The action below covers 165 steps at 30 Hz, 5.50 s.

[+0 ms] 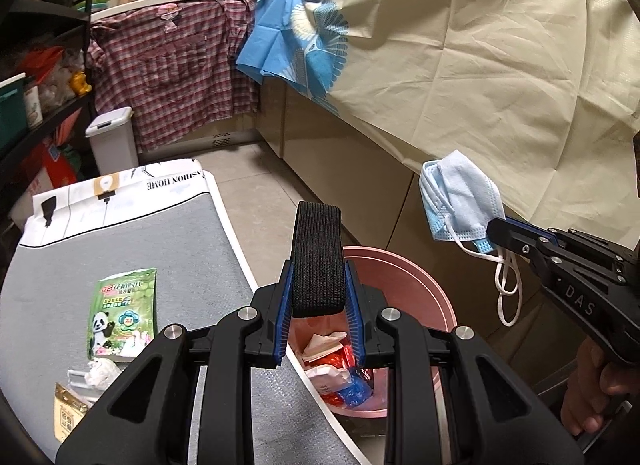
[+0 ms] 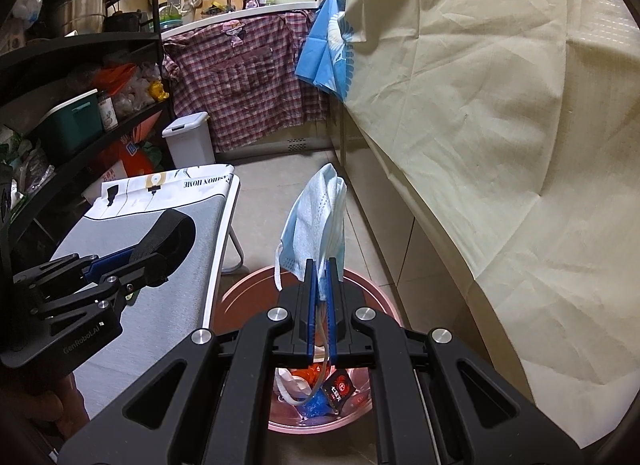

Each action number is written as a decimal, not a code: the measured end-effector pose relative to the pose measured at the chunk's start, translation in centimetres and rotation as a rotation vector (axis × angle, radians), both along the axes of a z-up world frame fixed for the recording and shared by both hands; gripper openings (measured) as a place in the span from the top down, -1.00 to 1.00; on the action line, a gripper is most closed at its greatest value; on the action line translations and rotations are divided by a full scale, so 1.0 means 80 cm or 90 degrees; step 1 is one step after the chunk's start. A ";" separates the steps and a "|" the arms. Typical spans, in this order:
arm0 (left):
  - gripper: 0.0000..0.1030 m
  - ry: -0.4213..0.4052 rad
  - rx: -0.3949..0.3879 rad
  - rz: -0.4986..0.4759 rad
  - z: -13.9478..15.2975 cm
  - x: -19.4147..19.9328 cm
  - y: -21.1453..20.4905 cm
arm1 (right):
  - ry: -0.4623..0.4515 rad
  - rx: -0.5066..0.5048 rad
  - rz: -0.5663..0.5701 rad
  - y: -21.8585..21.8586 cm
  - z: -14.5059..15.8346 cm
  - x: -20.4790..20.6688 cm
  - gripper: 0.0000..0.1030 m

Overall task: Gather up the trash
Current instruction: 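Carry the elastic band with the left tool while the right tool carries the mask over the bucket, then open both tools over the bucket to drop the band and mask, then move both tools back to the table toward the tissue pack and plastic wrap, then close the right tool on the green panda packet while the left tool grasps the cream tissue pack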

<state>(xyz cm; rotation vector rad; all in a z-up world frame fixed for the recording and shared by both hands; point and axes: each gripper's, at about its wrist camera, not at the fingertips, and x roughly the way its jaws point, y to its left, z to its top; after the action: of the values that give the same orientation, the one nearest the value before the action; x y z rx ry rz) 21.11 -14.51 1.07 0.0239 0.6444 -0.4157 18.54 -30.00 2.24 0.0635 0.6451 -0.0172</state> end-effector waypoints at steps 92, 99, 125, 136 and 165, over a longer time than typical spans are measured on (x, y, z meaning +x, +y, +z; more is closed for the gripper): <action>-0.16 0.171 0.038 0.219 -0.109 -0.045 0.298 | 0.161 0.284 0.220 0.230 -0.102 0.103 0.26; -0.16 0.179 0.028 0.205 -0.114 -0.041 0.298 | 0.214 0.317 0.211 0.241 -0.137 0.129 0.26; 0.11 0.161 0.002 0.250 -0.111 -0.033 0.336 | 0.259 0.352 0.251 0.272 -0.164 0.149 0.83; 0.33 0.144 0.018 0.247 -0.101 -0.041 0.336 | 0.176 0.303 0.287 0.270 -0.115 0.124 0.98; -0.01 0.140 0.067 0.242 -0.094 -0.048 0.311 | 0.096 0.213 0.283 0.206 -0.043 0.053 0.99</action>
<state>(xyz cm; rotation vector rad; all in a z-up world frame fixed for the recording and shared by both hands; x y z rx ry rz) 17.24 10.33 -6.47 -0.0439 0.8676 -0.0162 22.76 -13.50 -1.16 0.2422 0.7974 0.5198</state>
